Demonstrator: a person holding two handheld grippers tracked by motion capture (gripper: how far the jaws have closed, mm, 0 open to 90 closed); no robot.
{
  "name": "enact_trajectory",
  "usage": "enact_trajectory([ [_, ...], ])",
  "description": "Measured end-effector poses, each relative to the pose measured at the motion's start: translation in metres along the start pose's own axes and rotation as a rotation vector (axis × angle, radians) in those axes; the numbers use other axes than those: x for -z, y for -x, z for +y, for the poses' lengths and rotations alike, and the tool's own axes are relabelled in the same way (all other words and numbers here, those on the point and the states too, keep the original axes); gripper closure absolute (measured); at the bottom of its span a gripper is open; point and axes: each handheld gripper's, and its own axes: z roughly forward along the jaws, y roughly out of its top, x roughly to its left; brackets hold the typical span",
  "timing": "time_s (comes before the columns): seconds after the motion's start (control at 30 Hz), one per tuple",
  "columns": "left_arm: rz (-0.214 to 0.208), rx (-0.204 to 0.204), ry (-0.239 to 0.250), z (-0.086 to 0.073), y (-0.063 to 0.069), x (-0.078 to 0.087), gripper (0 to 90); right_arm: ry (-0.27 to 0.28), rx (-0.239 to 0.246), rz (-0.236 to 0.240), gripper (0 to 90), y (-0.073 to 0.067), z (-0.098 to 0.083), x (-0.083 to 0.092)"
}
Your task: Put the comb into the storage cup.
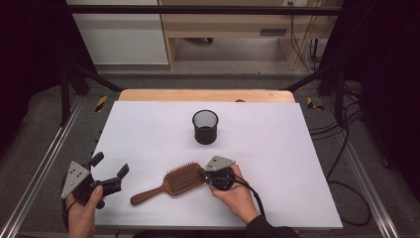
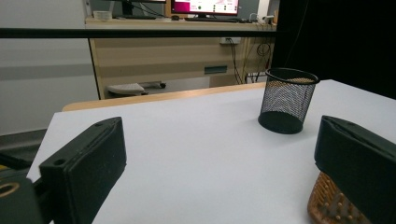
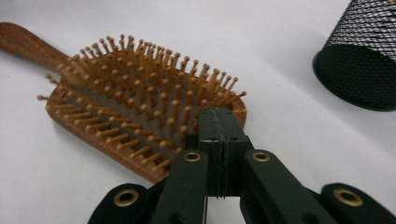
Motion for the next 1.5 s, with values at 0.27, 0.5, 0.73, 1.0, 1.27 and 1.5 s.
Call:
enact_trajectory([
  [0.27,-0.010,-0.014,-0.031,-0.001,0.004,-0.002,2.6,0.026,-0.020,-0.003,80.9,0.005,-0.001,0.016],
  [0.5,0.000,-0.011,-0.050,-0.002,0.004,-0.003,2.2,0.077,-0.060,-0.039,62.2,0.022,-0.008,0.044],
  [0.73,-0.009,-0.015,-0.062,-0.002,0.008,-0.004,2.1,0.130,-0.161,-0.157,30.8,0.055,-0.031,0.087],
  [1.0,-0.012,-0.008,-0.094,-0.003,0.010,-0.006,2.5,0.175,-0.200,-0.259,7.6,0.074,-0.056,0.127],
  [1.27,-0.040,-0.035,-0.136,0.001,0.015,-0.007,2.5,0.283,-0.227,-0.348,6.1,0.088,-0.075,0.157],
  [1.5,-0.167,-0.100,-0.303,0.010,0.035,-0.019,2.5,0.279,-0.236,-0.349,6.2,0.092,-0.079,0.157],
])
